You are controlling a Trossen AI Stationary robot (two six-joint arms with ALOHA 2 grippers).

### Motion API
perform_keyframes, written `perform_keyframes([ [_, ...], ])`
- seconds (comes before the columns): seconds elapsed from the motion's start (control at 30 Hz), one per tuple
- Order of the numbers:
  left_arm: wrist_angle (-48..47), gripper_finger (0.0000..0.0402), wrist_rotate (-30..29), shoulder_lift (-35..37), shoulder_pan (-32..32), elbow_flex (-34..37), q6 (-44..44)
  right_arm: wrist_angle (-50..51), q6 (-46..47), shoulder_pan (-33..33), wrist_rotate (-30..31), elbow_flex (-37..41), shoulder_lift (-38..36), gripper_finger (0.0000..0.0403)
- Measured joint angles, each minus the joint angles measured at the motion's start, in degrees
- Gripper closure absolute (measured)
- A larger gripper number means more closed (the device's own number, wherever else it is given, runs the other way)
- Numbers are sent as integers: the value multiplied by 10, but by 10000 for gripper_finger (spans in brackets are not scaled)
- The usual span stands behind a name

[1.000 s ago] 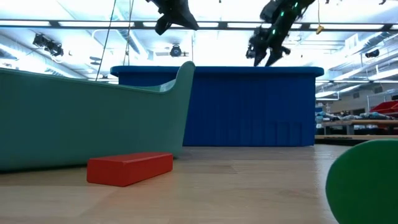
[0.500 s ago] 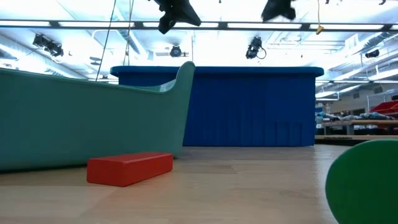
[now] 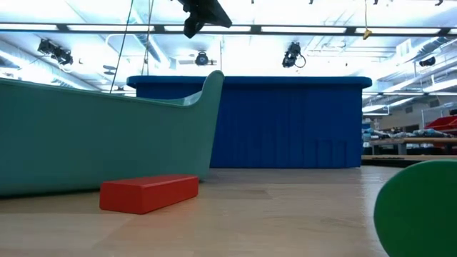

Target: Sort Items/Unsort Items

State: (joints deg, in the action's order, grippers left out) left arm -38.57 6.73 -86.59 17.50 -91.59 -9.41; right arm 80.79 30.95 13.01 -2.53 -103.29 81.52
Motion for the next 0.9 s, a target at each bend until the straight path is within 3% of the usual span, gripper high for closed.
perform_keyframes([
  [0.2,-1,396,20,0,0,0,3,-14,111,112,-9,47,71,256],
  [0.5,-16,396,53,0,0,0,37,-148,197,202,-75,66,204,195],
  [0.9,-36,396,54,0,0,0,53,-152,239,252,0,66,340,136],
])
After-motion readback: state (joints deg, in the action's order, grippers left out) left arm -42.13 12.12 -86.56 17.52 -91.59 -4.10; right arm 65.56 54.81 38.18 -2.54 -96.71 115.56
